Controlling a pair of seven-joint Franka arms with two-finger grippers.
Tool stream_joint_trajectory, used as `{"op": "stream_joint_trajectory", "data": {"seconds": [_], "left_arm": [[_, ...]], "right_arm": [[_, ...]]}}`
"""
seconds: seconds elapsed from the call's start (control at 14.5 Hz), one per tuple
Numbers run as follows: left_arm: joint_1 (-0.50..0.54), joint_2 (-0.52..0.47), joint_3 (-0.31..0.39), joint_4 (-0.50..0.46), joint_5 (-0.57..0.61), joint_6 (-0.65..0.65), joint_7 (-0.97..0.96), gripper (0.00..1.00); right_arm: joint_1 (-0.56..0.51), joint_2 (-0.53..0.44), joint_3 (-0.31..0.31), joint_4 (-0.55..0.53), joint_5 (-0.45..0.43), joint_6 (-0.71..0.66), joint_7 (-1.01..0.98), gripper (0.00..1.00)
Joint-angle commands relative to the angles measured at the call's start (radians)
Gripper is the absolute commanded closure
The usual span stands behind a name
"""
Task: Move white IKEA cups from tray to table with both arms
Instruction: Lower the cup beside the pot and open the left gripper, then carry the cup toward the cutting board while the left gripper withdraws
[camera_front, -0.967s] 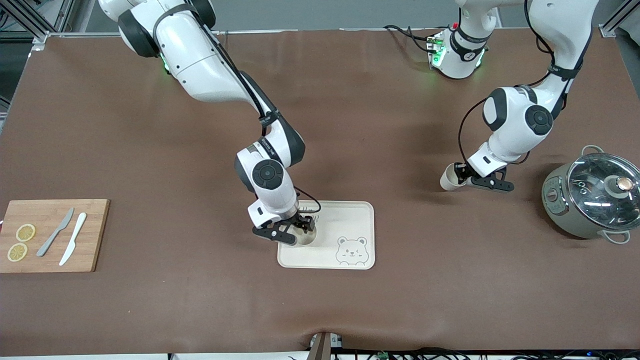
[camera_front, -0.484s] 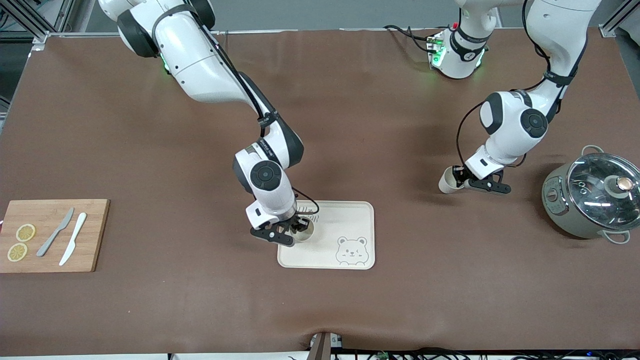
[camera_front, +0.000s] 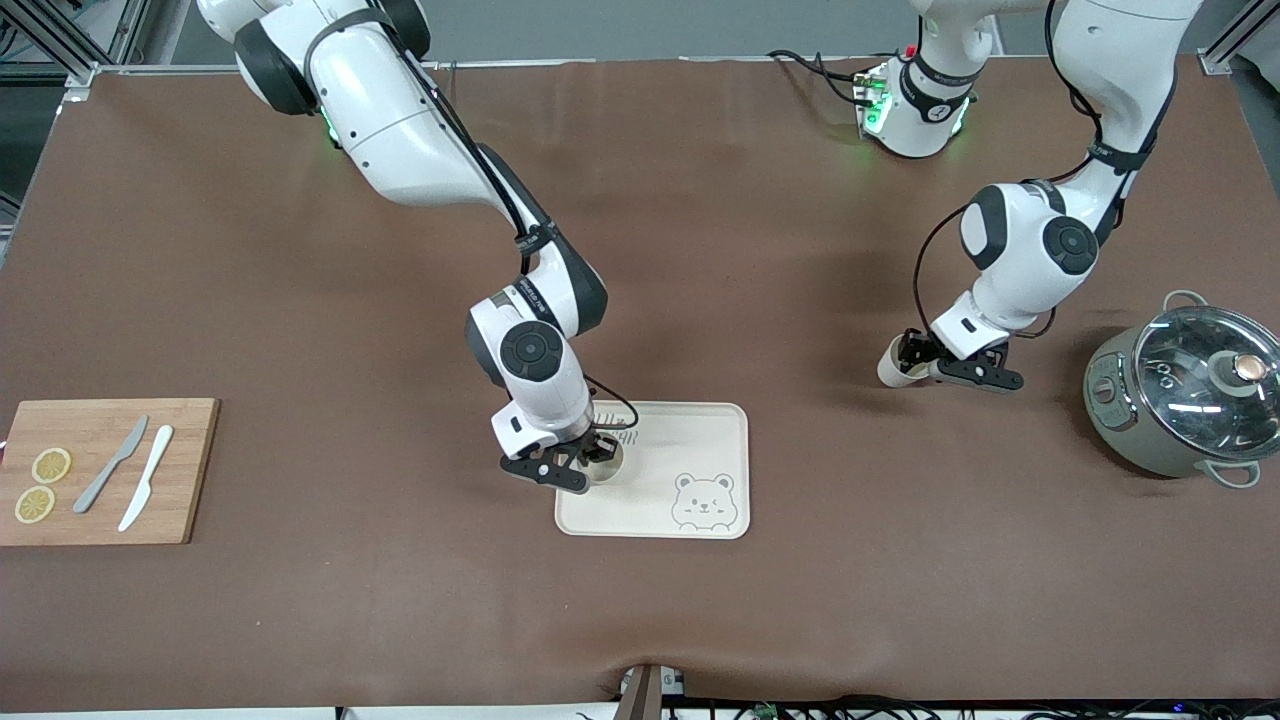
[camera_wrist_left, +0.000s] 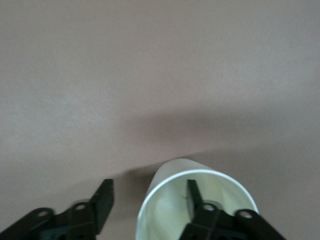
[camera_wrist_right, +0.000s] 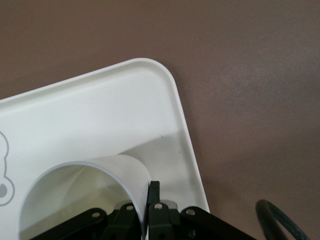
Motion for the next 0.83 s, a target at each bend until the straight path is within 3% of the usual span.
{"op": "stream_joint_trajectory", "data": {"seconds": [0.0, 0.35, 0.55, 0.76], "left_arm": [[0.008, -0.122, -0.011, -0.009, -0.026, -0.121, -0.017, 0.0], [0.009, -0.274, -0.008, 0.076, -0.024, -0.442, -0.08, 0.0], [0.022, -0.283, 0.001, 0.218, -0.004, -0.612, -0.129, 0.0], [0.06, -0.262, 0.0, 0.394, 0.052, -0.762, -0.186, 0.0]], "right_arm": [[-0.008, -0.002, 0.007, 0.005, -0.014, -0.001, 0.011, 1.0], [-0.009, -0.013, 0.009, 0.011, -0.013, -0.012, 0.014, 1.0], [-0.009, -0.049, 0.009, 0.011, 0.016, -0.024, 0.009, 1.0], [-0.032, -0.103, 0.013, 0.011, 0.031, -0.151, -0.021, 1.0]]}}
